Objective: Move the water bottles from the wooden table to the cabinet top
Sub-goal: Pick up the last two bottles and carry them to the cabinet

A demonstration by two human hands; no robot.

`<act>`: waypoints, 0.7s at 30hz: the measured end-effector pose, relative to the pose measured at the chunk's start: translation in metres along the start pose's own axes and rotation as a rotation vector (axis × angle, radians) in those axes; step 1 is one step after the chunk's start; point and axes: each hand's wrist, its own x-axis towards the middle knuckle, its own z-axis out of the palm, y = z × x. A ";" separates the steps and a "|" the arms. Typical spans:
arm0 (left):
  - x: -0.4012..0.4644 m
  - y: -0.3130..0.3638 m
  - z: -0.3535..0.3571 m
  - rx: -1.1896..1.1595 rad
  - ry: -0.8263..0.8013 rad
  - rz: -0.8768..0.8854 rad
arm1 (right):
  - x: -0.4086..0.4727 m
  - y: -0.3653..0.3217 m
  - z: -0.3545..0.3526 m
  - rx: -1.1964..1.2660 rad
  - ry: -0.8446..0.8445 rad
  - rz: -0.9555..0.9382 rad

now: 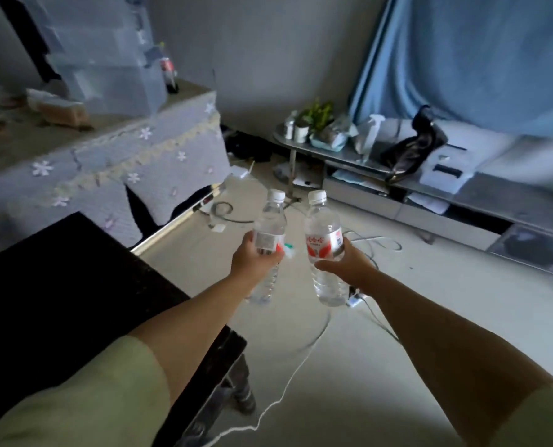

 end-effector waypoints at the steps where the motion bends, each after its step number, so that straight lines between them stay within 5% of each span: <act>1: 0.000 0.007 0.014 0.012 -0.026 0.012 | -0.004 0.010 -0.014 0.012 0.031 0.015; 21: -0.005 0.114 0.279 0.185 -0.778 0.342 | -0.114 0.160 -0.176 0.184 0.638 0.432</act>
